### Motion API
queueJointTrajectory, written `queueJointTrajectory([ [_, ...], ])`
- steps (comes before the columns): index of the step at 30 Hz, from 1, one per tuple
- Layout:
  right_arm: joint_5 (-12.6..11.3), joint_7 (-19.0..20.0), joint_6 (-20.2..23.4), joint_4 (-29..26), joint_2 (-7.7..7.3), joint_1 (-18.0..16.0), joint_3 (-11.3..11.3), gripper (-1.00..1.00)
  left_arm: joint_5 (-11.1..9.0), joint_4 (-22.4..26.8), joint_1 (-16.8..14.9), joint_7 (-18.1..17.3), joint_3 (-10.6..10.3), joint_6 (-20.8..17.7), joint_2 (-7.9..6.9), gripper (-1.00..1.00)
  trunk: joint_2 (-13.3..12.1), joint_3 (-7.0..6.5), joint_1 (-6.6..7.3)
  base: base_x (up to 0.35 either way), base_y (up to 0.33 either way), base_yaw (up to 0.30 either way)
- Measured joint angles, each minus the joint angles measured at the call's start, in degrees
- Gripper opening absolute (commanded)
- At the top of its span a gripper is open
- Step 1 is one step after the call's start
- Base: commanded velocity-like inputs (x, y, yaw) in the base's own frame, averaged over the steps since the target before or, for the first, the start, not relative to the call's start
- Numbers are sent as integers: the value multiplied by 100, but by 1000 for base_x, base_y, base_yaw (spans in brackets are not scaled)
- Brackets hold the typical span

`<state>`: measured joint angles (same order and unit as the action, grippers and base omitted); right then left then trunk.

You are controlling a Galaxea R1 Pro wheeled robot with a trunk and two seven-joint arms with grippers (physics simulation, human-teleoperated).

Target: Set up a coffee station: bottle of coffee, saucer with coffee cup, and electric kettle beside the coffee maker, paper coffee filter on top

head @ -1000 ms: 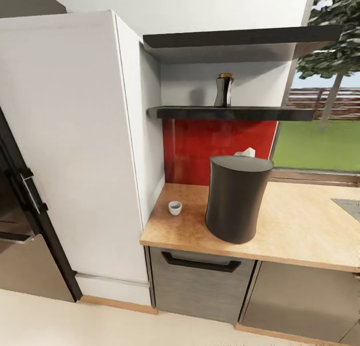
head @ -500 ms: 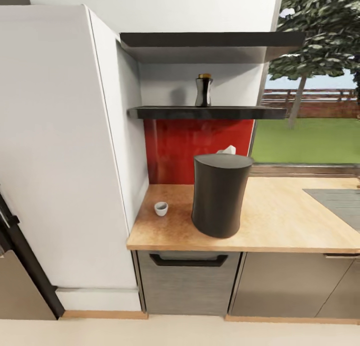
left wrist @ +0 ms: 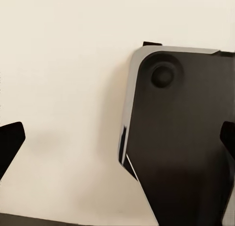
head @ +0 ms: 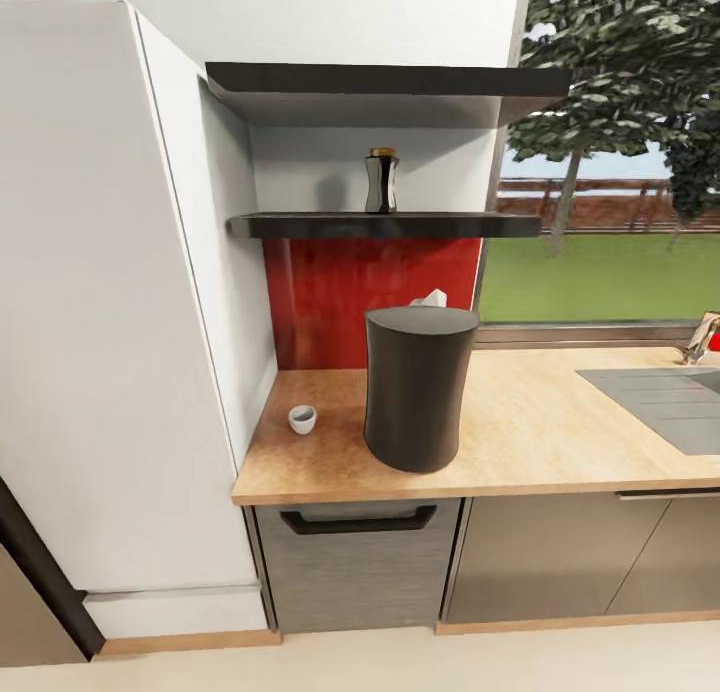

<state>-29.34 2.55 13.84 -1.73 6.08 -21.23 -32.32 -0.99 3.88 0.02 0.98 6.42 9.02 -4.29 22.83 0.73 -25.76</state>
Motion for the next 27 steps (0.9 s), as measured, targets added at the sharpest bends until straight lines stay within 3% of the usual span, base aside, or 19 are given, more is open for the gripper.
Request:
queueJointTrajectory([
  [3,0,0,0,0,0,0,1,100,172,139,-36,-1,-10,-13,3,100,0,0,0,0,0,-2],
  [8,2,0,0,0,-6,0,0,100,942,782,-73,-25,-12,-19,87,100,0,-1,0,0,0,0],
  [11,24,-7,3,13,-24,0,-23,100,1181,1482,-93,-68,-8,-16,148,100,0,-1,0,0,0,0],
  [14,46,-6,6,21,-81,0,-31,100,1211,1975,-148,-162,-15,-16,166,100,0,0,0,0,0,0],
  [17,52,-2,6,17,-118,0,-35,100,1225,2699,-287,-518,-27,-40,184,100,0,-1,0,0,0,0],
  [23,45,0,1,5,-125,0,-36,100,1225,3660,-589,-1094,-19,-104,257,100,0,-1,0,0,0,0],
  [27,37,0,0,1,-103,0,-34,100,1233,4503,-721,-1277,-354,-293,343,100,0,0,0,0,0,0],
])
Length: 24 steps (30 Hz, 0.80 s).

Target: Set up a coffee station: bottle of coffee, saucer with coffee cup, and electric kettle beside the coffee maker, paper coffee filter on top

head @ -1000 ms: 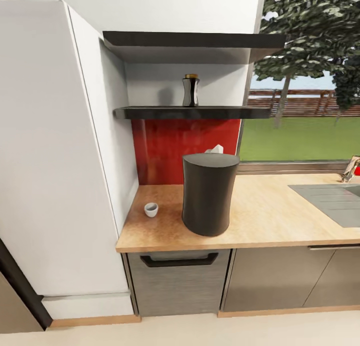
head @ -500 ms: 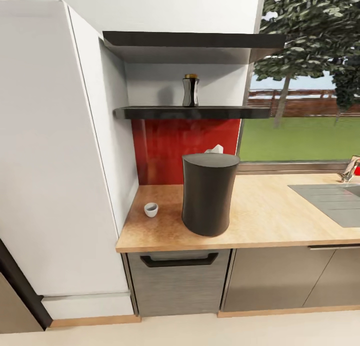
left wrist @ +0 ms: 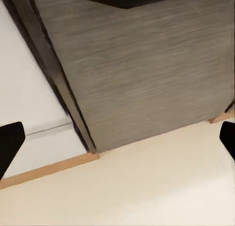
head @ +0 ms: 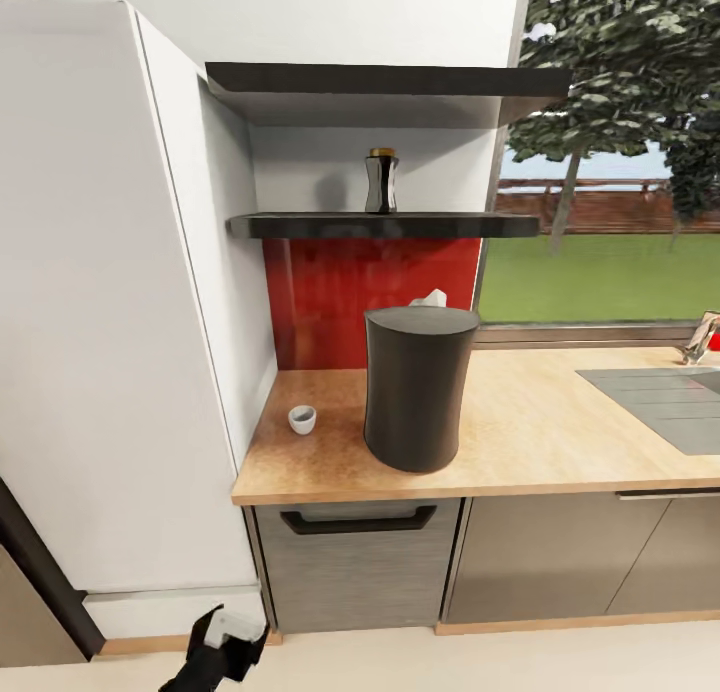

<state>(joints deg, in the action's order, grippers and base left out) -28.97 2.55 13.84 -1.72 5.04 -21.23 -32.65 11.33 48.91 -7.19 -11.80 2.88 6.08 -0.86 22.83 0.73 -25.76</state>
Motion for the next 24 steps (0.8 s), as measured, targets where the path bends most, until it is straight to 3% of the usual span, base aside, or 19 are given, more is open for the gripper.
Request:
queueJointTrajectory([
  [1,-11,0,3,-4,9,0,8,100,-2,337,-16,-52,-276,-264,7,100,0,-1,0,0,0,0],
  [5,-28,0,8,-2,9,0,25,100,-2,992,-20,-162,-798,-582,-26,100,0,-1,0,0,0,-52],
  [7,-29,0,9,-2,3,0,26,100,12,1359,-19,-401,-926,-724,-15,100,1,-5,0,0,0,-90],
  [8,-28,0,9,-1,-8,0,26,100,13,1763,-19,-702,-967,-1030,4,100,1,-6,0,0,0,-28],
  [11,-28,0,10,-1,-13,0,26,100,10,2293,-38,-1349,-976,-1495,9,100,1,-6,0,0,0,-7],
  [12,-28,0,11,-1,-11,0,23,100,-9,2642,-120,-1741,-972,-1728,13,100,0,-7,0,0,0,0],
  [13,-29,0,10,-1,-7,0,21,100,-5,2831,-140,-1821,-971,-1893,18,100,1,-7,0,0,0,0],
  [17,-43,1,10,-2,6,0,22,100,4,3359,-157,-1859,-972,-2164,33,100,1,-6,-2,-188,0,0],
  [24,-45,1,2,-5,7,0,26,100,-6,3559,-210,-1859,-974,-2182,50,100,1,-6,-1,-248,0,0],
])
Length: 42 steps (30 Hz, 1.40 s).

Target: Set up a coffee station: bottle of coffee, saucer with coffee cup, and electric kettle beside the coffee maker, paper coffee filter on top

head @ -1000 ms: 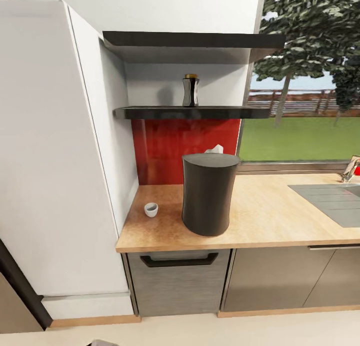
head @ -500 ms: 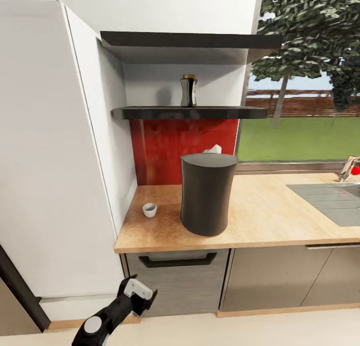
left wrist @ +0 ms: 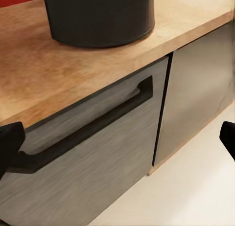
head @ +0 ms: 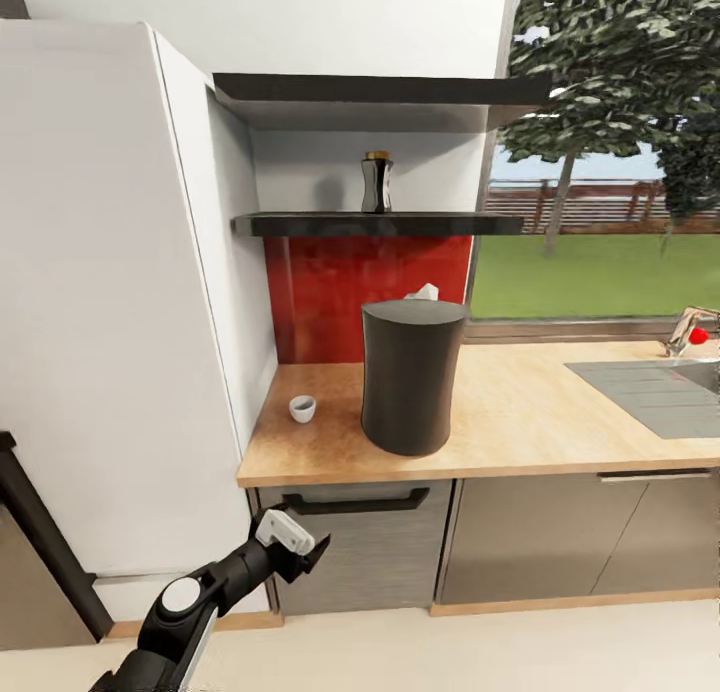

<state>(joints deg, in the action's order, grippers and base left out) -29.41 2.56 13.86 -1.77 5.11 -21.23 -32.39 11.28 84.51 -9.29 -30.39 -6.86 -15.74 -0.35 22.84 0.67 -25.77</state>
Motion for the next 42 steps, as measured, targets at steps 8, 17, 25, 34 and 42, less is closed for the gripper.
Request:
queueJointTrajectory([
  [8,27,14,-304,3,2,-1,-11,100,57,148,-773,49,-23,-314,452,100,-1,-1,1,-19,0,0],
  [17,79,-9,-1053,39,-114,-1,-17,100,18,148,-3396,440,-23,-1978,946,100,1,-1,2,0,0,0],
  [25,80,-10,-1058,49,-223,84,-17,100,-96,-27,-5163,1046,-28,-2542,1033,100,0,-1,2,0,0,0],
  [34,85,-10,-1056,49,-400,359,-17,100,-308,-1647,-6847,1888,-26,-2784,1033,100,0,0,1,0,0,0],
  [42,89,-7,-1056,42,-425,525,-26,100,-803,-3552,-8050,3140,-7,-2064,1035,100,-1,0,1,0,0,0],
])
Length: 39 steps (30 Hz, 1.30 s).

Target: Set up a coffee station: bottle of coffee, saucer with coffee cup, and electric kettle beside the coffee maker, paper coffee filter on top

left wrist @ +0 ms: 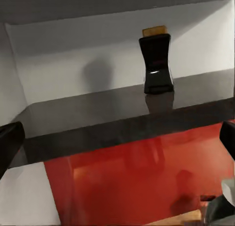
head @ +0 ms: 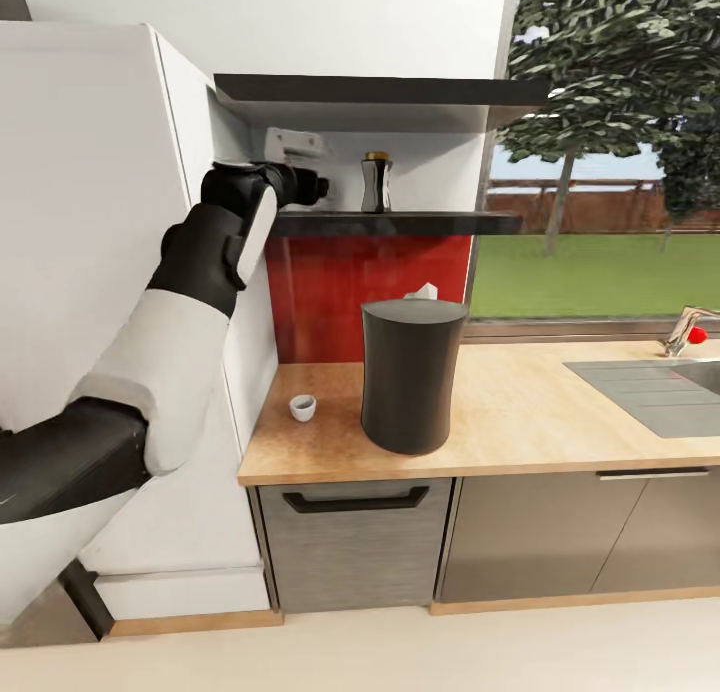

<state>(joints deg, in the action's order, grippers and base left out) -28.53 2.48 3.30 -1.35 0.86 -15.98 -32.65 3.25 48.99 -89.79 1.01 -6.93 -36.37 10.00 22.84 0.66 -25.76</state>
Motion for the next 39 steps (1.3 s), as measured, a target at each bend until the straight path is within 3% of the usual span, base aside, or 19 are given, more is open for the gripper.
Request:
queueJointTrajectory([
  [4,0,-2,5,4,-9,8,1,100,-36,-448,-198,487,1,424,0,100,1,0,0,0,0,0],
  [8,0,2,34,7,-30,49,0,100,-40,-792,-240,719,3,787,0,100,0,1,0,0,0,0],
  [10,1,5,58,7,-85,87,0,100,-43,-1024,-227,926,3,1203,0,100,0,1,0,0,0,0],
  [13,-1,6,89,7,-96,94,0,100,-38,-1166,-195,1086,3,1332,0,100,0,1,0,0,0,0],
  [20,-18,1,282,-5,-91,98,1,100,-27,-1259,-151,1238,2,1404,0,100,1,0,0,0,0,-38],
  [30,-71,6,280,-30,-49,99,22,100,-28,-1178,67,1362,7,1409,0,100,0,0,0,9,0,-258],
  [39,-73,6,261,-30,-41,99,17,100,-43,-772,69,1382,-4,1395,0,100,1,0,3,260,0,-242],
])
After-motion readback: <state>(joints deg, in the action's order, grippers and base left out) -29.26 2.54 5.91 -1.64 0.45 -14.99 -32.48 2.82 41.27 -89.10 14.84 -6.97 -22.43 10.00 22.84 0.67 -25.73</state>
